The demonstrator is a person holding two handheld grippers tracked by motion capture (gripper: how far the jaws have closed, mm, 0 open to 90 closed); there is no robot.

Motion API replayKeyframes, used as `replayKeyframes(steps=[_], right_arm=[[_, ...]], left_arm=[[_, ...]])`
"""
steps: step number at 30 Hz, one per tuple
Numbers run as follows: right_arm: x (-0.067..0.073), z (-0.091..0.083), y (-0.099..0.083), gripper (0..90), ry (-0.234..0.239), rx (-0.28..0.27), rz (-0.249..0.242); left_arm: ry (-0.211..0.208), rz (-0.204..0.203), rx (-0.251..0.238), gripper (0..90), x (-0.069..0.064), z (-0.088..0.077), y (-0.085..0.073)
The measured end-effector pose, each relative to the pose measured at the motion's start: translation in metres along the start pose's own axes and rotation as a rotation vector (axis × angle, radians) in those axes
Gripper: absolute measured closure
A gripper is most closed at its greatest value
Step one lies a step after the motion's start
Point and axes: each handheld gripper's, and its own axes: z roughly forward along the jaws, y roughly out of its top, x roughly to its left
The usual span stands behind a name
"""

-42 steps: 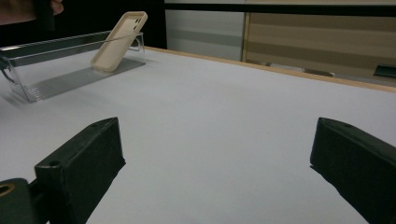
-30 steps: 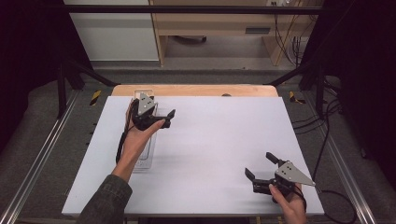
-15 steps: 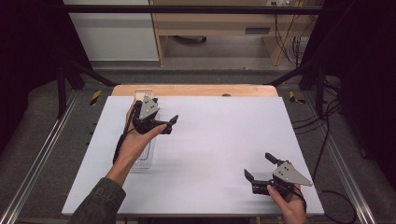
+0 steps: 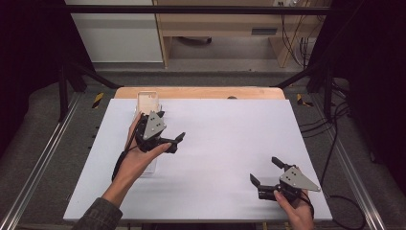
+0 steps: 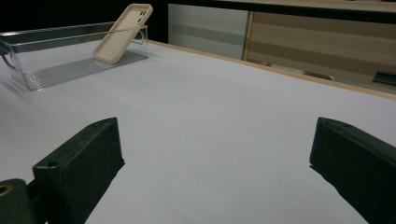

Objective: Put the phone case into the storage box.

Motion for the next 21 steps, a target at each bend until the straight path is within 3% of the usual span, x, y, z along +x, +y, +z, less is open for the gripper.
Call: replayKeyframes(steps=[21], right_arm=[[0.002, 0.001, 0.000, 2.2, 0.003, 0.000, -0.007]], left_arm=[[-0.006, -0.060, -0.072, 3.8, -0.010, -0.033, -0.023]])
